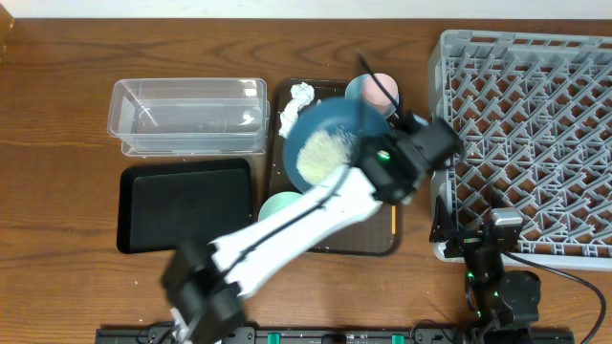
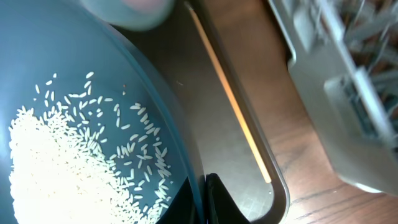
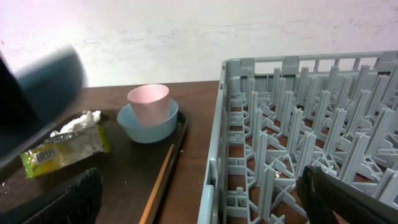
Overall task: Sort waste into correct bins and load items into the dishwasher rack
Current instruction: 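Lift the blue plate with the left gripper over the black tray, then tilt the blue plate with the left gripper, pouring rice onto the black tray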
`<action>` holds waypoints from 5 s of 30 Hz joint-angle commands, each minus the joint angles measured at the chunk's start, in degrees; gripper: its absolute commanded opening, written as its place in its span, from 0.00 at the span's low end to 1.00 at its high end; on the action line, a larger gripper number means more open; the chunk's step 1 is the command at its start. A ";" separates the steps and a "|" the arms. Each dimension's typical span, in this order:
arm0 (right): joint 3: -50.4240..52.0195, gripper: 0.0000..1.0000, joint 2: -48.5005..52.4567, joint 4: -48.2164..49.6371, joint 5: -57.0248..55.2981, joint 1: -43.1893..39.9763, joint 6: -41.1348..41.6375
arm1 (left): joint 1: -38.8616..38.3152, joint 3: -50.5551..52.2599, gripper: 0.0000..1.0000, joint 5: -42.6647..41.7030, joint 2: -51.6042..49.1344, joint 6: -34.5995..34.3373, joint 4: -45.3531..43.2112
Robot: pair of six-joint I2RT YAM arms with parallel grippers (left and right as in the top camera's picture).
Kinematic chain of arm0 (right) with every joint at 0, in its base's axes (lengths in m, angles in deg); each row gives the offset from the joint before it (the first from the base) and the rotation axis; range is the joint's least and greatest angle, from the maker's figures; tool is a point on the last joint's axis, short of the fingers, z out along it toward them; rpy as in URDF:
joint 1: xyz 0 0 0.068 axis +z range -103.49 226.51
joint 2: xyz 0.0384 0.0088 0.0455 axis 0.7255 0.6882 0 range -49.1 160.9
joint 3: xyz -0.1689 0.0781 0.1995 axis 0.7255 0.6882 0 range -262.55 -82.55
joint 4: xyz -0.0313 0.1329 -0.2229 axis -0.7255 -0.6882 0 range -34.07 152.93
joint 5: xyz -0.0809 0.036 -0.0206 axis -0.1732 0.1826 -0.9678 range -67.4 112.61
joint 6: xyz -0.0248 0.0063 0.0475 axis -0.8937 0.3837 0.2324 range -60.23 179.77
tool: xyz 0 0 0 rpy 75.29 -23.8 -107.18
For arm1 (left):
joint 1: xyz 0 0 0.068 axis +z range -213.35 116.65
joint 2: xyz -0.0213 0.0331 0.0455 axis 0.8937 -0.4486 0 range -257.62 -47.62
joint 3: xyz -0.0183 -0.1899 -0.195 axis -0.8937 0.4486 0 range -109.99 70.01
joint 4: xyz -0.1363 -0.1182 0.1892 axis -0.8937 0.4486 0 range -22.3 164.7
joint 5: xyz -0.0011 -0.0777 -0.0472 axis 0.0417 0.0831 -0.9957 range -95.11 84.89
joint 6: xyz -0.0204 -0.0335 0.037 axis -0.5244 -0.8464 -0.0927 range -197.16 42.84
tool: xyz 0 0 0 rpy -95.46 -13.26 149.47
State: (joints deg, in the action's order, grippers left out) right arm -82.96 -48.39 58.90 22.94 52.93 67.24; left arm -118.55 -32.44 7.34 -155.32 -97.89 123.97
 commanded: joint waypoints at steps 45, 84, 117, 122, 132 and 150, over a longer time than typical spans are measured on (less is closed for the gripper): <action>0.09 0.99 -0.22 -0.26 -0.09 0.42 0.63 | 39.63 9.46 0.06 -16.00 27.71 -3.08 15.12; 0.09 0.99 -0.22 -0.28 -0.09 0.42 0.63 | 40.04 29.55 0.06 -33.05 29.77 -3.58 -8.22; 0.09 0.99 -0.22 -0.28 -0.09 0.42 0.63 | 56.50 30.64 0.06 -58.60 29.77 1.46 -7.74; 0.09 0.99 -0.22 -0.28 -0.09 0.42 0.63 | 60.08 32.61 0.06 -61.40 29.77 1.73 -8.11; 0.09 0.99 -0.22 -0.28 -0.09 0.42 0.63 | 65.24 38.25 0.06 -68.72 29.77 2.64 -11.02; 0.09 0.99 -0.22 -0.28 -0.09 0.42 0.63 | 72.89 38.49 0.06 -80.11 29.77 3.15 -12.90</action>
State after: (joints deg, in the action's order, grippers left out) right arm -82.96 -48.39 58.87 22.94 52.93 67.26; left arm -46.48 6.13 -68.59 -126.01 -96.17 111.12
